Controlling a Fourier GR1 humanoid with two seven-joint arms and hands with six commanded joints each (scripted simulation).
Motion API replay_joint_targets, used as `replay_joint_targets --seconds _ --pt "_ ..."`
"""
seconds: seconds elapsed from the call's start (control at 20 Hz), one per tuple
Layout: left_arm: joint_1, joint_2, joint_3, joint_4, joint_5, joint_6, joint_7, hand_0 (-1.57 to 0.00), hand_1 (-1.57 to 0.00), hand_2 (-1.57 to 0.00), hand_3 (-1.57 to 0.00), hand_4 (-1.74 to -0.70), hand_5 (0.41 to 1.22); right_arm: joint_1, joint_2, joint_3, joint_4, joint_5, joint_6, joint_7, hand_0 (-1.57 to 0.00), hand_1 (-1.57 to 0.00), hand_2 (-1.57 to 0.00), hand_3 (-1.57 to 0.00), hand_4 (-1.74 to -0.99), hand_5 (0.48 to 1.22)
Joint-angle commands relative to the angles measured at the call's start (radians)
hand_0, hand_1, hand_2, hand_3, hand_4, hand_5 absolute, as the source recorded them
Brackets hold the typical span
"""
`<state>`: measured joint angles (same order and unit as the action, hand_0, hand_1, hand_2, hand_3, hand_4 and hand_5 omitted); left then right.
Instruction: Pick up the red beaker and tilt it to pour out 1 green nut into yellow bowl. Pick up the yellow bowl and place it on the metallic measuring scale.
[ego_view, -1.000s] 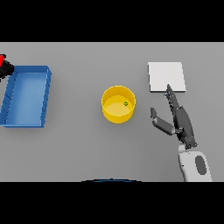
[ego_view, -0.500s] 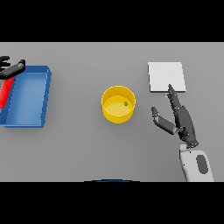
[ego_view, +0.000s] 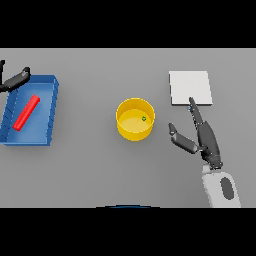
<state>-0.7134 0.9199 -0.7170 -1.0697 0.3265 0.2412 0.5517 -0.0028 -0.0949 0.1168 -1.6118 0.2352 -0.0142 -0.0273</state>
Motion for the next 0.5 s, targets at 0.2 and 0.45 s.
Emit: replay_joint_targets --seconds 0.2,0.45 --pt "0.011 0.000 0.014 -0.022 0.008 0.031 -0.046 -0.01 -0.01 -0.01 -0.01 -0.72 0.693 -0.123 -0.084 0.065 0.026 0.069 0.095 -0.022 -0.01 0.00 0.00 0.00 -1.174 0.680" --pt "0.019 -0.004 0.014 -0.024 0.014 0.034 -0.049 0.00 0.00 0.00 0.00 -0.74 0.709 -0.260 -0.185 0.171 0.074 0.205 0.196 -0.009 0.00 0.00 0.00 0.00 -1.255 0.648"
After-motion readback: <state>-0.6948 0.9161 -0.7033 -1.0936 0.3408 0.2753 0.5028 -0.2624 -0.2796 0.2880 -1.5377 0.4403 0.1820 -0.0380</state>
